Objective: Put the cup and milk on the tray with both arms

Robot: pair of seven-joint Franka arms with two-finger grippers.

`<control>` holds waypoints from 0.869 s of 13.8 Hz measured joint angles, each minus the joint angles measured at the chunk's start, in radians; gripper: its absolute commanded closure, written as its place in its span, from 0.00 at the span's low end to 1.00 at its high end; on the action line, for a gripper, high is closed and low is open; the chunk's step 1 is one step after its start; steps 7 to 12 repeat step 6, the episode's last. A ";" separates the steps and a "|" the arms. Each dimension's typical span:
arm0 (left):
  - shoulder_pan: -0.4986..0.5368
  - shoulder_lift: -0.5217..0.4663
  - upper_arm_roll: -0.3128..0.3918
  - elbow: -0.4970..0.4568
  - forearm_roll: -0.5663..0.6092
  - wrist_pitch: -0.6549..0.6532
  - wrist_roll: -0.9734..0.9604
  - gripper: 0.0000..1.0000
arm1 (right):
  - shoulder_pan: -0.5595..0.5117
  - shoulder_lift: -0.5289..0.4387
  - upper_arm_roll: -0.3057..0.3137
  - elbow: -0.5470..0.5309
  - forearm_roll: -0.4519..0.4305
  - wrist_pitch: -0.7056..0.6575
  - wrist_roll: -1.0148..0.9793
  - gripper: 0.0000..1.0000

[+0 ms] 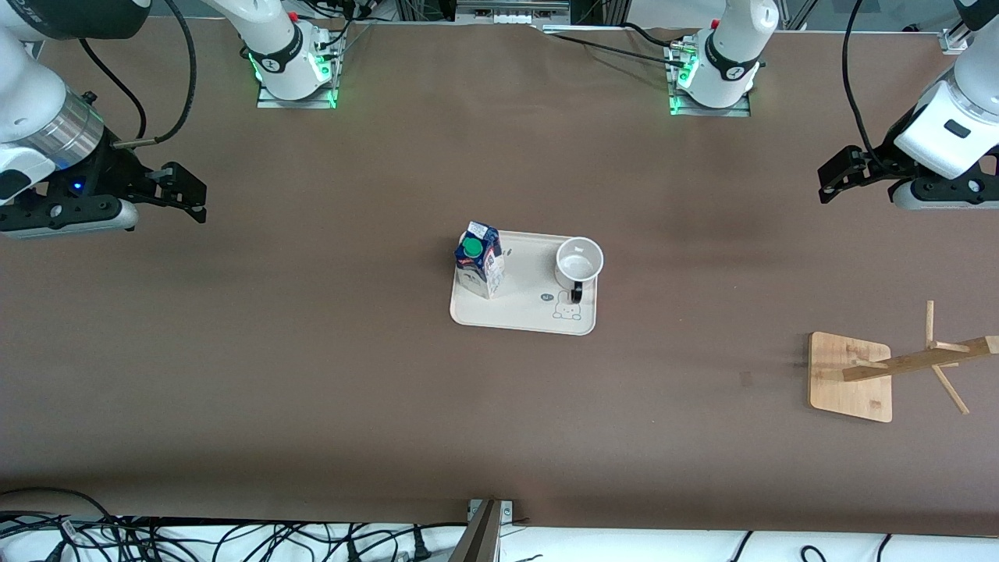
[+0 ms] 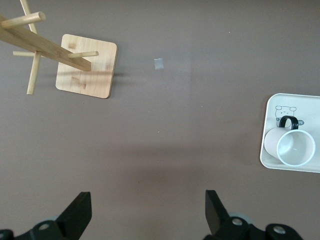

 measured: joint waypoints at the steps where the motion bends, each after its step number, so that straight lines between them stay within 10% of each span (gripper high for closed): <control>1: 0.000 0.000 0.000 0.000 0.000 0.000 0.000 0.00 | 0.000 0.000 0.000 0.000 0.000 0.000 0.000 0.00; 12: 0.000 0.004 0.000 0.010 0.000 0.000 0.000 0.00 | 0.000 0.000 0.000 0.000 0.000 0.000 0.000 0.00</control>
